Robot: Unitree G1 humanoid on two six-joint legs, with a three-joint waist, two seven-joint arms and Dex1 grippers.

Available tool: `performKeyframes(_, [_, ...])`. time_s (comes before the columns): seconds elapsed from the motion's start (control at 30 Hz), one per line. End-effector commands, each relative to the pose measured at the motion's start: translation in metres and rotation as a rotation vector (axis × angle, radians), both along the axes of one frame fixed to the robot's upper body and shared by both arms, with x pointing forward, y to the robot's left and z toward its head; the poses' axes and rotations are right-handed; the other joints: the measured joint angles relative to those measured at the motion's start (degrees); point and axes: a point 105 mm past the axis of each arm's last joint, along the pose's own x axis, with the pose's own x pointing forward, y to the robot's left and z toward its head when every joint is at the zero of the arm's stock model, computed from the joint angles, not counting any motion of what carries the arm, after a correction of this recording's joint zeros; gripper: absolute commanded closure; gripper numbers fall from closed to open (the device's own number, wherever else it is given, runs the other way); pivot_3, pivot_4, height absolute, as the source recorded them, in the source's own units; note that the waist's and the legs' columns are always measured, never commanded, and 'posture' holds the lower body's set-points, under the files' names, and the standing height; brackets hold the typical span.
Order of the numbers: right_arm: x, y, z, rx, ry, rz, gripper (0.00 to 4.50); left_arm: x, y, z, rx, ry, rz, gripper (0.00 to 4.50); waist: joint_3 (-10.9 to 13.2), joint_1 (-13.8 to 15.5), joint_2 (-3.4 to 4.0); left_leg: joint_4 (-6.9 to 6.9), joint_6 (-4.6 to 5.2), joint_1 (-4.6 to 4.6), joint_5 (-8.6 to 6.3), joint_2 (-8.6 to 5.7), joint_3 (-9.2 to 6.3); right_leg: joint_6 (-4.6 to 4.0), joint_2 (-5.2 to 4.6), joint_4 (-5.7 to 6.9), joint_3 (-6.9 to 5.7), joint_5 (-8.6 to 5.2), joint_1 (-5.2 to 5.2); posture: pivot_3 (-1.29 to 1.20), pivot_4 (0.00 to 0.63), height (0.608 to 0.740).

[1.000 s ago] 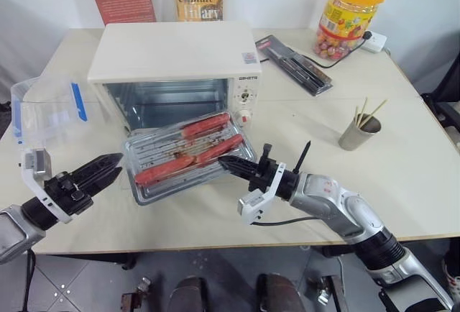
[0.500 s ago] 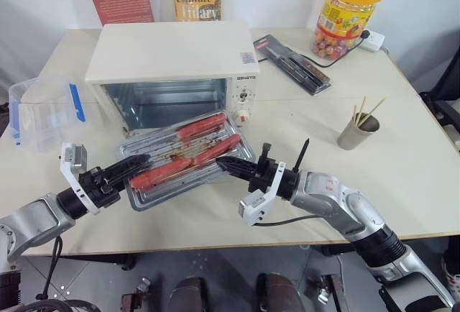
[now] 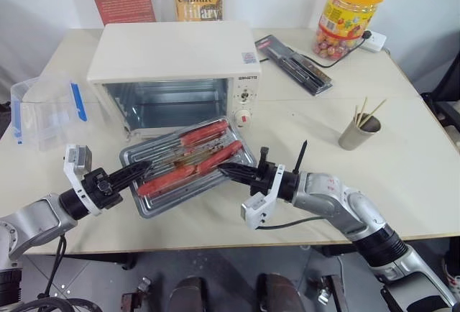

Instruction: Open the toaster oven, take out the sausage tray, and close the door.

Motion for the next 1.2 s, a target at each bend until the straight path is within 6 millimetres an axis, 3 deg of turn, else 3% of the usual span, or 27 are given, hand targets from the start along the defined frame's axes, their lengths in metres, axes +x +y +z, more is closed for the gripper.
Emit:
performKeyframes(0.03, [-0.001, 0.0, 0.035, 0.108, -0.053, 0.009, 3.56, 0.002, 0.001, -0.004, 0.03, 0.016, 0.015, 4.5, 0.0, 0.0, 0.0, 0.01, 0.0, 0.0, 0.0, 0.01, 0.0, 0.0, 0.0, 0.0, -0.01, 0.0, 0.0, 0.0, 0.15, 0.74])
performKeyframes(0.37, [-0.011, 0.0, 0.037, 0.11, 0.07, 0.068, 0.11, 0.006, 0.0, -0.012, -0.02, 0.049, 0.037, 4.5, 0.0, 0.0, 0.0, 0.0, 0.0, 0.0, 0.0, 0.0, 0.01, 0.0, 0.0, -0.01, 0.0, 0.0, 0.0, 0.0, 0.15, 0.74])
performKeyframes(0.77, [-0.011, -0.008, 0.044, 0.119, 0.158, 0.042, 0.03, 0.005, -0.011, -0.02, -0.123, 0.109, 0.057, 4.5, 0.0, 0.0, 0.0, 0.01, 0.01, 0.0, -0.01, 0.0, 0.0, 0.0, -0.01, 0.0, 0.01, 0.0, 0.01, 0.0, 0.15, 0.74])
performKeyframes(0.97, [-0.014, -0.023, 0.037, 0.105, 0.381, 0.029, 0.03, -0.004, -0.01, -0.024, -0.143, 0.103, 0.096, 4.5, 0.0, 0.1, 0.0, 0.02, 0.04, 0.0, -0.02, -0.01, 0.0, 0.0, -0.01, -0.02, 0.01, 0.0, 0.03, 0.0, 0.15, 0.74])
performKeyframes(1.1, [-0.022, -0.039, 0.032, 0.105, 0.627, 0.044, 0.03, -0.015, -0.001, -0.024, -0.156, 0.082, 0.168, 4.5, 0.0, 0.1, 0.01, -0.01, 0.05, 0.0, -0.03, 0.0, 0.01, 0.0, -0.01, -0.07, 0.01, 0.0, 0.03, 0.0, 0.15, 0.74])
performKeyframes(1.2, [-0.025, -0.048, 0.032, 0.085, 0.678, 0.046, 0.03, -0.02, 0.004, -0.026, -0.152, 0.085, 0.203, 4.5, 0.0, 0.2, 0.0, 0.01, 0.07, 0.01, -0.04, 0.0, 0.01, 0.0, -0.01, -0.1, 0.0, 0.0, 0.07, 0.0, 0.15, 0.74])
